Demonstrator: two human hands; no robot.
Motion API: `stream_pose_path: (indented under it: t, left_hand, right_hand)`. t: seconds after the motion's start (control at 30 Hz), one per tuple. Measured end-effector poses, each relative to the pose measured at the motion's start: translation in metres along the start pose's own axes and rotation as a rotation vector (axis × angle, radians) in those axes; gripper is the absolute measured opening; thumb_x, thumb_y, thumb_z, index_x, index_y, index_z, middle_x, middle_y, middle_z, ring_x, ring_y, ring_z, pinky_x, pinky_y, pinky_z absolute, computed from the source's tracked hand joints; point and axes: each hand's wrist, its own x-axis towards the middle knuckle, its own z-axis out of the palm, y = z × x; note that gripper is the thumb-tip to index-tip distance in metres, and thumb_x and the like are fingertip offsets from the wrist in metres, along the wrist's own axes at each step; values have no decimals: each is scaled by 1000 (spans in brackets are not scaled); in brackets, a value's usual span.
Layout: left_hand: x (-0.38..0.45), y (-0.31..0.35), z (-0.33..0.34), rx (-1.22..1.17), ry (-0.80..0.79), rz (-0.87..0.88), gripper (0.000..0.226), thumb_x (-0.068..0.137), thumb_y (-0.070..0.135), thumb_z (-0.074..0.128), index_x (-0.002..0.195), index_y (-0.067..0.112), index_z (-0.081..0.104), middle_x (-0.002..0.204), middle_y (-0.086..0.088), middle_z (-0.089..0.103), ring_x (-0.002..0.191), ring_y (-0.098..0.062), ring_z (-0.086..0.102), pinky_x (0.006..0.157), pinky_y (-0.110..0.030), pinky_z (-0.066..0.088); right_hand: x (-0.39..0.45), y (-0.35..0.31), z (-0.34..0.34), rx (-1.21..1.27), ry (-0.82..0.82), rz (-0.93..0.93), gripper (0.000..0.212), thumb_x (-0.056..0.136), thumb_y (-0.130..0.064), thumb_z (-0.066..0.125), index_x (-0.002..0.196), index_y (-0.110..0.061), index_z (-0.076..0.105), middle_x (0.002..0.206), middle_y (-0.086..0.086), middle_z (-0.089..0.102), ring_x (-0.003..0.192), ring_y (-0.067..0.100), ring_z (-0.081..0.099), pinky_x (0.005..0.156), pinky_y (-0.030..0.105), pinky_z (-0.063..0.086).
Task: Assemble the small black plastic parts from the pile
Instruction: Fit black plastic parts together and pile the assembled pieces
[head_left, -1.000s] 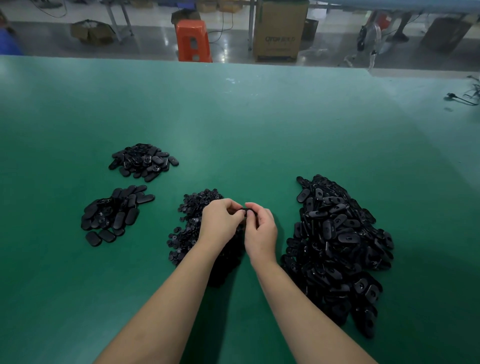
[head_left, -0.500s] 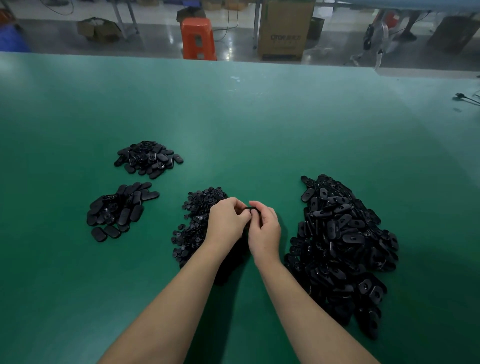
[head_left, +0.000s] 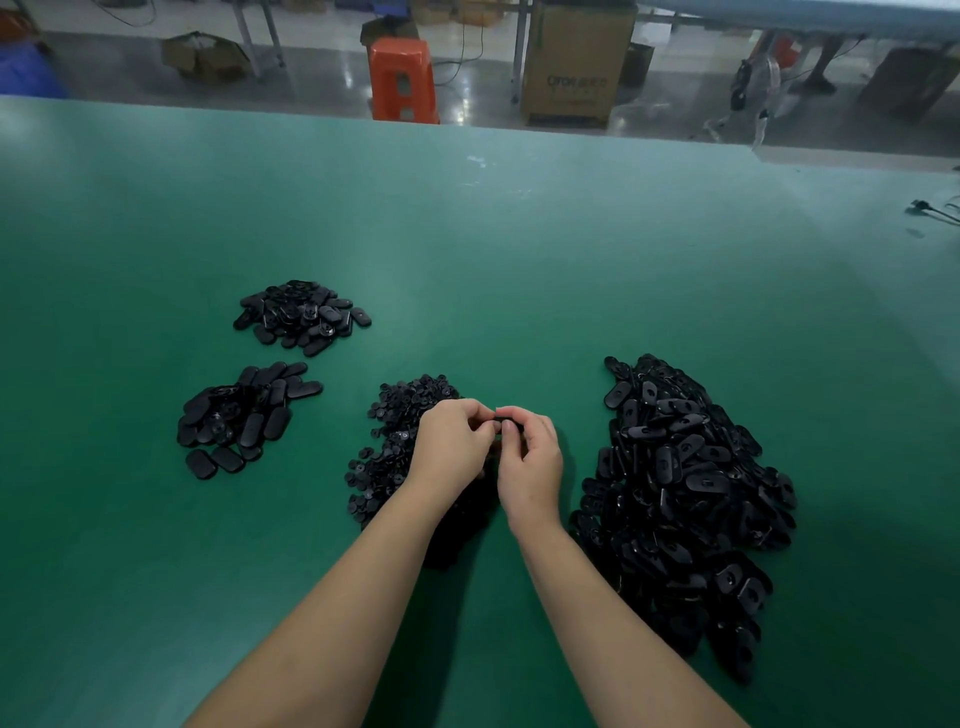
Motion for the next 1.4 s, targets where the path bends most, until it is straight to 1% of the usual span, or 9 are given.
stream_pose_path:
  t: [0.2,0.37,0.53,0.7,0.9,1.03,1.13,1.3,1.4]
  left_hand:
    - [0,-3,-2,52,5,33,7,92,17,66,91,18,74,74,8,68,51,0,55,54,-17,42]
    - [0,0,-3,168,-22,118,15,89,22,66,102,22,73,80,2,72,73,-17,65,69,-30,53]
    - [1,-2,-6,393,98,230,15,93,30,59,103,27,70,95,4,65,85,-20,63,64,-30,43]
    - [7,-27,-33,234,265,40,15,93,29,64,103,20,72,101,1,63,87,-20,61,75,-31,48]
    - [6,-92,-85,242,413,-202,19,98,22,61,106,9,73,81,3,66,60,-8,58,48,-21,36]
    - [-3,-121,-108,330,465,-271,25,98,18,59,117,4,69,103,-14,68,77,-25,57,66,-35,47]
    - [-7,-125,-108,338,522,-239,29,100,13,54,125,4,65,117,-17,60,79,-24,49,69,-37,43]
    - [-5,-119,-96,426,417,-64,32,101,10,49,128,7,66,122,-9,66,94,-29,65,70,-37,51]
    - [-2,-122,-89,455,398,-119,31,101,13,49,125,10,68,121,-7,64,83,-26,61,65,-33,45]
  right_hand:
    - [0,2,-1,-17,-8,-19,24,97,-4,57,95,-22,71,98,-8,63,95,0,60,81,7,42]
    - [-1,-1,1,-5,23,-22,30,99,-3,51,104,-26,69,104,-11,67,100,-4,60,87,9,43]
    - [-2,-5,1,70,30,99,28,104,-13,47,119,-26,66,114,-11,68,106,4,63,92,22,50]
    - [-3,-7,0,49,11,123,22,103,-19,49,121,-25,61,114,-1,65,95,12,65,90,32,54]
    - [-5,-8,0,9,-28,137,19,103,-24,50,119,-26,60,109,-2,66,100,17,64,90,45,55]
    - [-5,-8,2,-14,-37,124,17,102,-25,51,117,-29,59,109,-8,64,99,15,64,91,43,55]
    - [-5,-9,2,-30,-39,118,17,102,-24,52,116,-30,59,109,-10,63,98,14,64,91,42,55]
    - [-5,-9,2,-58,-58,121,16,102,-25,51,115,-29,59,110,-11,63,101,12,63,92,42,55]
    - [-5,-10,1,-69,-64,119,16,101,-24,51,114,-29,60,108,-11,63,100,11,63,92,42,55]
